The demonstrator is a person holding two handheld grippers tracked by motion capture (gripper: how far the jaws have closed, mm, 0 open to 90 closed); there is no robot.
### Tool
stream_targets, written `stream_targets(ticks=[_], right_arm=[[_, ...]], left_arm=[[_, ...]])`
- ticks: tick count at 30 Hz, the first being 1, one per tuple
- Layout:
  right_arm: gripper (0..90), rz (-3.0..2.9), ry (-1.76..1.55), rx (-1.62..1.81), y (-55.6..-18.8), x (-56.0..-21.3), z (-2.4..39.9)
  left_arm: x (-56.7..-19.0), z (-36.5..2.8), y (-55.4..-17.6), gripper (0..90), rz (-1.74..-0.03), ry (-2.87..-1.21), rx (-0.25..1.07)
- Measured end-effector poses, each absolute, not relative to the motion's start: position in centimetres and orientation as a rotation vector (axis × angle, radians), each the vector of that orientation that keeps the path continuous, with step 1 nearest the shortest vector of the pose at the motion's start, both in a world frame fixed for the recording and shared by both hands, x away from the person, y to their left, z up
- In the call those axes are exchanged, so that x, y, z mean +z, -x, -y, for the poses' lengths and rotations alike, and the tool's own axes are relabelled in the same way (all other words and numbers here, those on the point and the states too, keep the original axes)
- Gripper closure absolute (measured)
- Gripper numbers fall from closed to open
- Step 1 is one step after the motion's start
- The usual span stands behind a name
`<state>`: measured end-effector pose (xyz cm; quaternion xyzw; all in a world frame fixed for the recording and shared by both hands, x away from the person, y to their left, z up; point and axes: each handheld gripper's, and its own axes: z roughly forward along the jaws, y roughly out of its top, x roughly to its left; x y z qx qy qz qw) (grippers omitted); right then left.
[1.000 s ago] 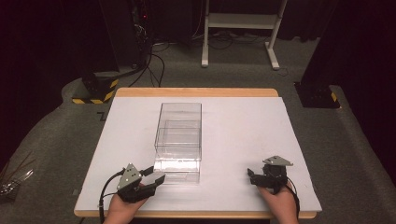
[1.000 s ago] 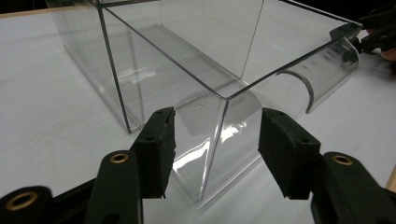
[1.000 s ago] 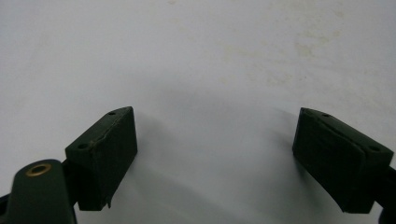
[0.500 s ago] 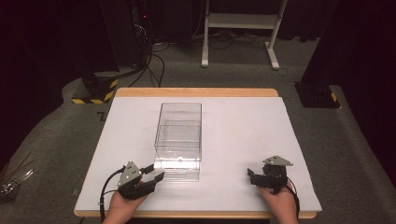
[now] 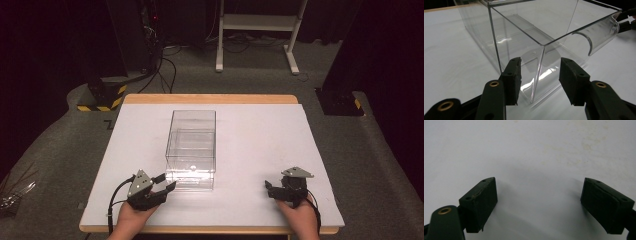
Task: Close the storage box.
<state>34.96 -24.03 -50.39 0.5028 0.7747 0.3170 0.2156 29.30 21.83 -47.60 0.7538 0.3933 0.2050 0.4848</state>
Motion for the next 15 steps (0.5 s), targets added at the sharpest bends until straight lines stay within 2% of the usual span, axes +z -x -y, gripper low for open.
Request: stream_targets(ticks=[15], right_arm=[[13.9, -2.148, -1.392, 0.879, -35.0, -50.4, 24.0]], left_arm=[[-47.7, -21.6, -30.7, 53.9, -0.976, -1.830, 0.519]])
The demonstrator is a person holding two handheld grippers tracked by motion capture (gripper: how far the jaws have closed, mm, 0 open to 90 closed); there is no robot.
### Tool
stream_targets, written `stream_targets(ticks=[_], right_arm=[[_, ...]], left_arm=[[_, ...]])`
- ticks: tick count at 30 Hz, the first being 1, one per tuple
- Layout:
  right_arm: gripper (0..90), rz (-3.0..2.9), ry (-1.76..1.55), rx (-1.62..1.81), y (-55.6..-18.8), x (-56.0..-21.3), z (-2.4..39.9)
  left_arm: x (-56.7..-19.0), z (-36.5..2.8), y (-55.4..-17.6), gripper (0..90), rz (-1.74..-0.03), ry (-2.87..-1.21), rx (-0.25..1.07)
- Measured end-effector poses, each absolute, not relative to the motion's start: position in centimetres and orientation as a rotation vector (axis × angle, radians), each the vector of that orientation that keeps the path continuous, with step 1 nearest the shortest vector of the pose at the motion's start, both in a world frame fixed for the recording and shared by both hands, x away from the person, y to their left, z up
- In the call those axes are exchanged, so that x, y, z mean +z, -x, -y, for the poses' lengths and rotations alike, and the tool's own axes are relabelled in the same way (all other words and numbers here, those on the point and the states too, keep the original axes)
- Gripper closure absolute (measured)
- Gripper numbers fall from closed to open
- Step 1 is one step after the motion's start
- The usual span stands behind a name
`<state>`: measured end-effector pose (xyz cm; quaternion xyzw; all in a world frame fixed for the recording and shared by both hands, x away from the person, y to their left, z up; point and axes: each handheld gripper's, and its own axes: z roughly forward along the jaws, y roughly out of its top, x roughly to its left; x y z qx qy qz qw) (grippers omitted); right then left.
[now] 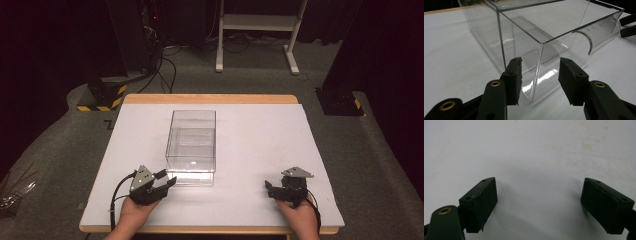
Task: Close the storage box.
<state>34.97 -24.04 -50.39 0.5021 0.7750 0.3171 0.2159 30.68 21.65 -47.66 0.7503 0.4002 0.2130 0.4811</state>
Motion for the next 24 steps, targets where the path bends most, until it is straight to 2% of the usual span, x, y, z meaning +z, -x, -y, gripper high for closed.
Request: stream_targets(ticks=[2, 4, 8, 9, 11, 12, 17, 24], right_arm=[[13.9, -2.148, -1.392, 0.879, -35.0, -50.4, 24.0], [13.9, -2.148, -1.392, 0.879, -35.0, -50.4, 24.0], [13.9, -2.148, -1.392, 0.880, -35.0, -50.4, 24.0], [13.9, -2.148, -1.392, 0.880, -35.0, -50.4, 24.1], [13.9, -2.148, -1.392, 0.880, -35.0, -50.4, 24.1], [13.9, -2.148, -1.393, 0.881, -35.0, -50.4, 24.0], [13.9, -2.147, -1.396, 0.881, -35.0, -50.4, 24.0], [13.9, -2.147, -1.396, 0.882, -35.0, -50.4, 24.0]], left_arm=[[-47.7, -21.6, -31.0, 51.0, -0.995, -1.832, 0.532], [-47.8, -21.5, -31.0, 42.9, -1.003, -1.833, 0.548], [-47.8, -20.9, -31.1, 37.8, -1.009, -1.839, 0.596], [-47.7, -20.6, -31.2, 30.8, -1.025, -1.831, 0.611], [-47.7, -20.5, -31.3, 27.5, -1.037, -1.826, 0.610], [-47.7, -20.3, -31.6, 22.0, -1.061, -1.820, 0.617], [-47.9, -20.3, -32.5, 14.9, -1.111, -1.800, 0.594], [-48.0, -20.2, -33.3, 11.4, -1.135, -1.796, 0.588]])
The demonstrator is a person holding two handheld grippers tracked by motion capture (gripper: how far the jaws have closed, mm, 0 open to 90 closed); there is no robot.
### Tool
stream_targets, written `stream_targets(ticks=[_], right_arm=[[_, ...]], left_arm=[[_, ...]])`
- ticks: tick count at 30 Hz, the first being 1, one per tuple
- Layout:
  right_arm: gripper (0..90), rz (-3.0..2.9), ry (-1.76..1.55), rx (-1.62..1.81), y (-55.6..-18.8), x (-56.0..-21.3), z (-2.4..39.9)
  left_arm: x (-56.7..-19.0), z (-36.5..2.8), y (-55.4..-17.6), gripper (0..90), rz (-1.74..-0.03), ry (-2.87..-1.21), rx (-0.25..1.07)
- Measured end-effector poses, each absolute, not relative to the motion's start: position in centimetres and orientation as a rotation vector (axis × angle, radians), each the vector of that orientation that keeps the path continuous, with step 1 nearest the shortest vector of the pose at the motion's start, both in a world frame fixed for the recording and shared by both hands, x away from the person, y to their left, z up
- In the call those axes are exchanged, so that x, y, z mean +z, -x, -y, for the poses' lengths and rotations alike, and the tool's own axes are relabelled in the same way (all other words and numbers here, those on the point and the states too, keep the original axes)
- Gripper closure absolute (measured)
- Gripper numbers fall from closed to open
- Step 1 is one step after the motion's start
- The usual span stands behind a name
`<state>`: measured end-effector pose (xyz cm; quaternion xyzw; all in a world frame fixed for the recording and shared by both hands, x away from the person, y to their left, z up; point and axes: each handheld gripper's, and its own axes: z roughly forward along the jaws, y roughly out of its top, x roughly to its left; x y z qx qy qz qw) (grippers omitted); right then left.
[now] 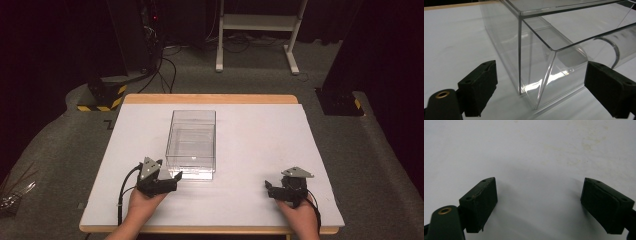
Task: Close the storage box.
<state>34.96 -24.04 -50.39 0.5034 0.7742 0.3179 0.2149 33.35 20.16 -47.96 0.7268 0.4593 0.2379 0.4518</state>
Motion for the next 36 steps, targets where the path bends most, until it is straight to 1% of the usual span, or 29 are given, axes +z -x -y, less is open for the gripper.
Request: stream_targets(ticks=[6, 8, 15, 20, 23, 24, 26, 28, 31, 36], right_arm=[[13.9, -2.147, -1.396, 0.881, -35.0, -50.4, 24.0], [13.9, -2.147, -1.396, 0.881, -35.0, -50.4, 24.0], [13.9, -2.148, -1.396, 0.881, -35.0, -50.4, 24.1], [13.9, -2.148, -1.396, 0.882, -35.0, -50.4, 24.1], [13.9, -2.148, -1.396, 0.882, -35.0, -50.4, 24.1], [13.9, -2.148, -1.396, 0.882, -35.0, -50.4, 24.1], [13.9, -2.148, -1.396, 0.882, -35.0, -50.4, 24.1], [13.9, -2.148, -1.396, 0.882, -35.0, -50.4, 24.1], [13.9, -2.148, -1.396, 0.882, -35.0, -50.4, 24.1], [13.9, -2.149, -1.396, 0.882, -35.0, -50.4, 24.1]], left_arm=[[-48.1, -20.2, -34.1, 11.8, -1.140, -1.786, 0.593], [-48.1, -20.2, -34.4, 14.3, -1.147, -1.781, 0.598], [-48.3, -20.0, -35.7, 15.6, -1.161, -1.767, 0.590], [-48.7, -19.9, -36.4, 16.5, -1.185, -1.748, 0.558], [-48.9, -19.8, -36.6, 20.8, -1.195, -1.750, 0.570], [-49.0, -19.8, -36.7, 20.8, -1.199, -1.747, 0.573], [-49.1, -19.9, -37.0, 22.9, -1.209, -1.735, 0.551], [-49.2, -19.9, -37.1, 27.3, -1.216, -1.726, 0.547], [-49.2, -20.0, -37.2, 29.3, -1.223, -1.715, 0.551], [-49.4, -19.8, -37.2, 29.4, -1.226, -1.734, 0.561]])
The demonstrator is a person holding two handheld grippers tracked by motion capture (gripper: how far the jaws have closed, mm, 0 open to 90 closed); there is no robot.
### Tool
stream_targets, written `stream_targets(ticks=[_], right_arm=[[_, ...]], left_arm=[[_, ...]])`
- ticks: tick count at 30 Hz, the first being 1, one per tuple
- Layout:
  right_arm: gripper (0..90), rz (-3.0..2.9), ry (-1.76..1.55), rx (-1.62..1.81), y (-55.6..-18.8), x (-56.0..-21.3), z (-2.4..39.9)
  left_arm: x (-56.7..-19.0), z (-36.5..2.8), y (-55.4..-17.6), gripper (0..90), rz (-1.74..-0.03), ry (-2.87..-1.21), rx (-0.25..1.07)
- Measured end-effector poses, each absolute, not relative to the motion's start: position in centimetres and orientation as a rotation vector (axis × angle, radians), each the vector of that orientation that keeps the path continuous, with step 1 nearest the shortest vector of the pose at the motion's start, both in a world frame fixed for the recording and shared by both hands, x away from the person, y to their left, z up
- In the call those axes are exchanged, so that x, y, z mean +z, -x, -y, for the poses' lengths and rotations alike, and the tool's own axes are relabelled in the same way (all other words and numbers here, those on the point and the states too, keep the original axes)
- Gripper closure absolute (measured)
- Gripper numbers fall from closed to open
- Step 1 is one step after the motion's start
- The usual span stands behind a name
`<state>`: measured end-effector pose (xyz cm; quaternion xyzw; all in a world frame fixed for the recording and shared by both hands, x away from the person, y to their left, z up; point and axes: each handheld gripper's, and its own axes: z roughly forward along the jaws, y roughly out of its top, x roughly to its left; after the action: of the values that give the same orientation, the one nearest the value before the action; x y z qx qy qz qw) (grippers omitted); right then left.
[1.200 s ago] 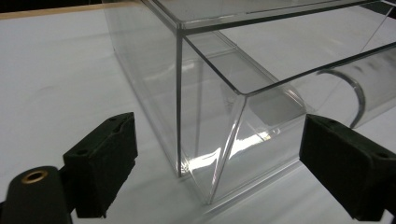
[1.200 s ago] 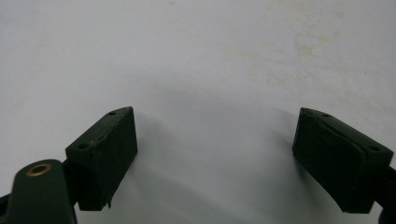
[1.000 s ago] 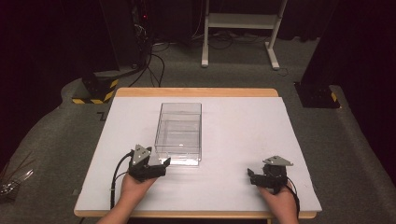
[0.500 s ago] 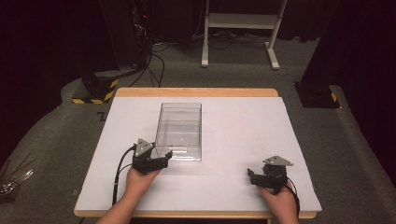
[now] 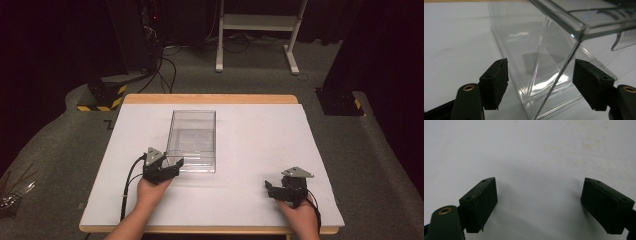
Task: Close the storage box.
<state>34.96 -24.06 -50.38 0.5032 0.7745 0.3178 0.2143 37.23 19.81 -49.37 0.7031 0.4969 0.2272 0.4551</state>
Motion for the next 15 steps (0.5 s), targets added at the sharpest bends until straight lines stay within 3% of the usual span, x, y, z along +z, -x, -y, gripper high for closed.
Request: stream_targets(ticks=[4, 15], right_arm=[[13.9, -2.148, -1.396, 0.882, -35.0, -50.4, 24.1], [13.9, -2.147, -1.396, 0.881, -34.9, -50.4, 24.0]], left_arm=[[-49.4, -19.8, -37.1, 31.7, -1.228, -1.748, 0.561], [-49.0, -21.9, -35.5, 27.3, -1.157, -1.776, 0.509]])
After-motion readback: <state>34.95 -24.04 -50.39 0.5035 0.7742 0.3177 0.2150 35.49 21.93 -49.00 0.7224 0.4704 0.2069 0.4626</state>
